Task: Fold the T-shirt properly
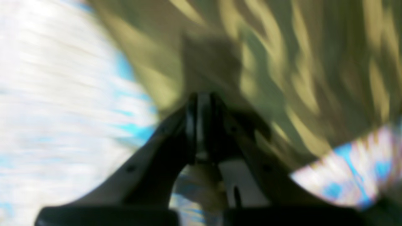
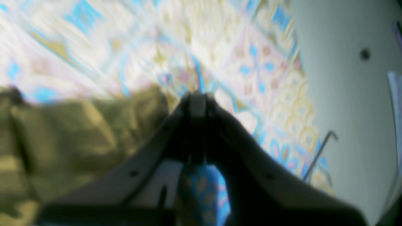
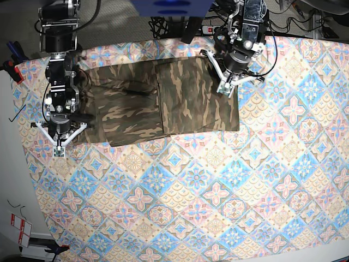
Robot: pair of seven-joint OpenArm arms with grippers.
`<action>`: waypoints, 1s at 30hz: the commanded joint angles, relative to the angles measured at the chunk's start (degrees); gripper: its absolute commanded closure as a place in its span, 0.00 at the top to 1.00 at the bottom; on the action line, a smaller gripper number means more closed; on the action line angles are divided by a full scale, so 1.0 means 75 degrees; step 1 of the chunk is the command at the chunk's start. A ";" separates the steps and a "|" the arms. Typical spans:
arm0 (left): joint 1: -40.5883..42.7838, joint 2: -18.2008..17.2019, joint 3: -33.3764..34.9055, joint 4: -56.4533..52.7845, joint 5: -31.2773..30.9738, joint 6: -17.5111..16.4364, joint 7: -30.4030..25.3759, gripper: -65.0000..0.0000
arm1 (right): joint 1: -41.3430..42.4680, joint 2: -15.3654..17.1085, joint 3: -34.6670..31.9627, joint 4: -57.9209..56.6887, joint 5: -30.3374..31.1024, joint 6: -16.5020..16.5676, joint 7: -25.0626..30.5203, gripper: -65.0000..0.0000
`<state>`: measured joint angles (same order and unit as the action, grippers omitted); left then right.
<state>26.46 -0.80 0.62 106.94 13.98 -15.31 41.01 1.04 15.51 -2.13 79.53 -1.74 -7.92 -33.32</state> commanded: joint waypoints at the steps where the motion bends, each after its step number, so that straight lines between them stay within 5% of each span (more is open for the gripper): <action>1: -0.0041 0.0007 -0.0112 0.0517 -0.0006 0.0043 -0.0106 0.00 | 0.0160 0.0095 0.0044 0.0491 0.0144 -0.0040 0.0194 0.02; 7: -0.0041 0.0007 -0.0687 0.1115 -0.0029 0.0031 -0.0129 0.00 | -0.0332 0.0154 0.0442 0.1569 0.3262 -0.0016 -0.0345 0.23; 11: 0.0253 -0.0040 -0.1296 0.1103 -0.0791 0.0008 -0.0165 0.00 | -0.0613 0.0165 0.1298 0.1616 0.5243 0.0007 -0.0873 0.37; 15: 0.0358 -0.0146 -0.2046 0.1103 -0.1870 -0.0027 -0.0165 0.00 | -0.0625 0.0411 0.1954 0.1511 0.6720 0.0980 -0.1576 0.38; 23: 0.0463 -0.0521 -0.2152 0.1080 -0.2491 -0.0027 -0.0165 0.00 | -0.0590 0.0411 0.3314 0.0163 0.7739 0.2012 -0.3206 0.39; 30: 0.0452 -0.0521 -0.2152 0.1080 -0.2491 -0.0027 -0.0153 0.00 | -0.0367 0.0423 0.3701 -0.0330 0.7798 0.2129 -0.3604 0.39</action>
<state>29.71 -4.47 -15.38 114.15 -4.56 -15.62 40.93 -1.72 17.47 24.95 76.64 56.49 7.79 -60.69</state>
